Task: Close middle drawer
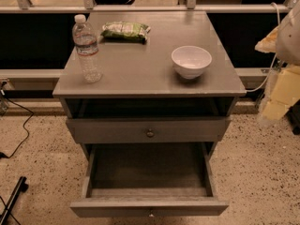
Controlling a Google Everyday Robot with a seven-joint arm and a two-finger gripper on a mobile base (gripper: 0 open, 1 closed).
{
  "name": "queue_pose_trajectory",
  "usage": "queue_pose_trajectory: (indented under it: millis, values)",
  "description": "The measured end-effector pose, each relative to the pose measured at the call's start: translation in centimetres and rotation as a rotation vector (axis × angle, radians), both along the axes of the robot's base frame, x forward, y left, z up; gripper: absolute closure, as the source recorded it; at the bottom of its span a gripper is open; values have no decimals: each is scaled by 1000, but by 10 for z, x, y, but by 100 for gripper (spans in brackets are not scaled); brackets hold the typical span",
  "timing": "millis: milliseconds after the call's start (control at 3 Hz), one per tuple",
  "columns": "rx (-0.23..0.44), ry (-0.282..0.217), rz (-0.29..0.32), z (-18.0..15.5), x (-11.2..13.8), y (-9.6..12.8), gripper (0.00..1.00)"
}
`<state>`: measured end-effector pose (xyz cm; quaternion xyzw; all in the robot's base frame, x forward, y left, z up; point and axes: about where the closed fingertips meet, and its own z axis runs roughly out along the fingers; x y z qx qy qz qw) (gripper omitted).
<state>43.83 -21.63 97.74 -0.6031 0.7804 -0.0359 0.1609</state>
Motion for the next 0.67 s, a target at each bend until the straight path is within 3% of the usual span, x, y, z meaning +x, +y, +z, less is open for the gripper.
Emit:
queue_pose_trajectory:
  millis: [333,667]
  values:
    - [-2,-2,-3,0,0,0,0]
    - [22,-15,-4,-20,-1,4,0]
